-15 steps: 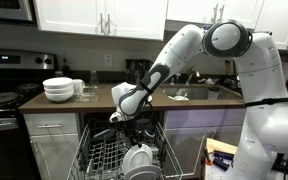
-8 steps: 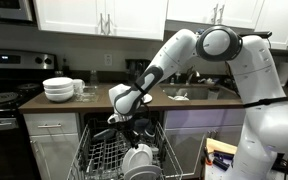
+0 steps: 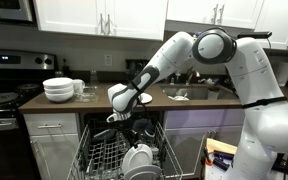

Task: Get the rightmost plate on the plate dryer and put it on top of the white plate on the counter

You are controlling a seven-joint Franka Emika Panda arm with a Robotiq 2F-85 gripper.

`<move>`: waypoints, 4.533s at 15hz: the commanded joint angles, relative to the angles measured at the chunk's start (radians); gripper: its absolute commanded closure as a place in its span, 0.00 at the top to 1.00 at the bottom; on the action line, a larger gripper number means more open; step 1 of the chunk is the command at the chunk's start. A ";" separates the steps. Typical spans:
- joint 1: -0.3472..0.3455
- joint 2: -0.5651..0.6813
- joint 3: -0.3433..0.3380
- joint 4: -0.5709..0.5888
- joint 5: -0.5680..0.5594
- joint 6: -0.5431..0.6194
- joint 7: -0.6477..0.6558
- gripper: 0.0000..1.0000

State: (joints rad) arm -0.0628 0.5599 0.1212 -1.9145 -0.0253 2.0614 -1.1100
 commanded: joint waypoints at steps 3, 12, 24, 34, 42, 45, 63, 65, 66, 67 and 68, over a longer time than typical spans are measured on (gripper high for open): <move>-0.003 0.025 0.001 0.042 0.014 -0.029 0.010 0.72; -0.013 0.075 -0.009 0.074 0.019 -0.040 0.014 0.29; -0.019 0.096 -0.002 0.158 0.112 -0.268 0.043 0.02; -0.001 0.043 -0.003 0.160 0.150 -0.343 0.176 0.02; 0.057 -0.055 0.015 0.113 0.123 -0.327 0.349 0.02; 0.083 -0.097 0.014 0.089 0.109 -0.325 0.425 0.02; 0.145 -0.183 -0.004 -0.005 -0.102 -0.269 0.777 0.02; 0.160 -0.196 -0.005 -0.012 -0.122 -0.269 0.814 0.02; 0.168 -0.204 -0.006 -0.016 -0.137 -0.269 0.835 0.02; 0.180 -0.214 -0.008 -0.022 -0.160 -0.268 0.865 0.02; 0.190 -0.221 -0.008 -0.025 -0.179 -0.269 0.891 0.02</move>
State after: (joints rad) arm 0.0941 0.4062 0.1207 -1.8944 -0.1435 1.7908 -0.3026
